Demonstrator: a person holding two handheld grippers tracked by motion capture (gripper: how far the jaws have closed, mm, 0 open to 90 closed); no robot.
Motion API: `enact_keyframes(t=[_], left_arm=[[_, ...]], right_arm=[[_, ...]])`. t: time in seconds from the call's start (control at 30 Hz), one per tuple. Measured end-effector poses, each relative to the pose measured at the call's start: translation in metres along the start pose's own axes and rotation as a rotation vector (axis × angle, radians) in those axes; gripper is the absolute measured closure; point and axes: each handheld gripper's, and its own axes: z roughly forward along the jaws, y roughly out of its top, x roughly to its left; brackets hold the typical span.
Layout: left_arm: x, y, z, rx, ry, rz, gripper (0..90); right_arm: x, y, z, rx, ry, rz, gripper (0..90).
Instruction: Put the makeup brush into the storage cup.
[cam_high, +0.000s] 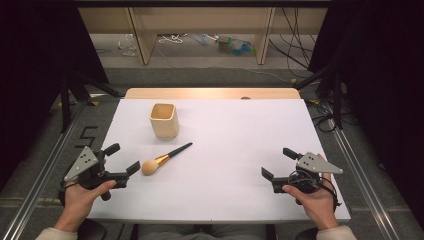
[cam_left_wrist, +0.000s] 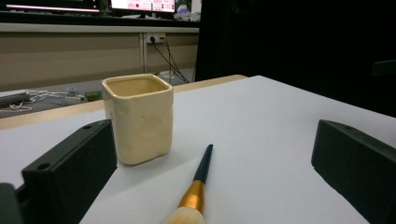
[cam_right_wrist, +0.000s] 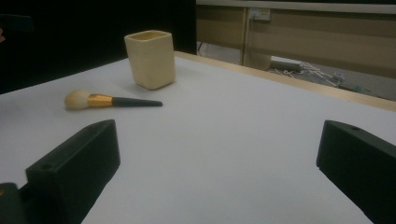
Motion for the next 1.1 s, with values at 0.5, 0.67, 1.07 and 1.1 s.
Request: enact_keyframes(t=[0.5, 0.67, 1.07, 1.1], left_arm=[[-0.003, 0.004, 0.011, -0.022, 0.019, 0.037, 1.0], [-0.005, 0.004, 0.018, 0.004, 0.015, 0.045, 1.6], [0.002, 0.007, 0.047, 0.022, 0.020, 0.070, 3.4], [0.002, 0.007, 0.049, 0.019, 0.016, 0.069, 3.4]], right_arm=[[0.000, 0.000, 0.000, -0.002, -0.011, -0.002, 0.4], [0.002, 0.000, 0.002, -0.012, 0.002, 0.003, 0.4], [0.001, 0.001, 0.001, -0.002, 0.004, 0.000, 0.4], [0.001, 0.001, 0.001, -0.002, 0.004, 0.000, 0.4]])
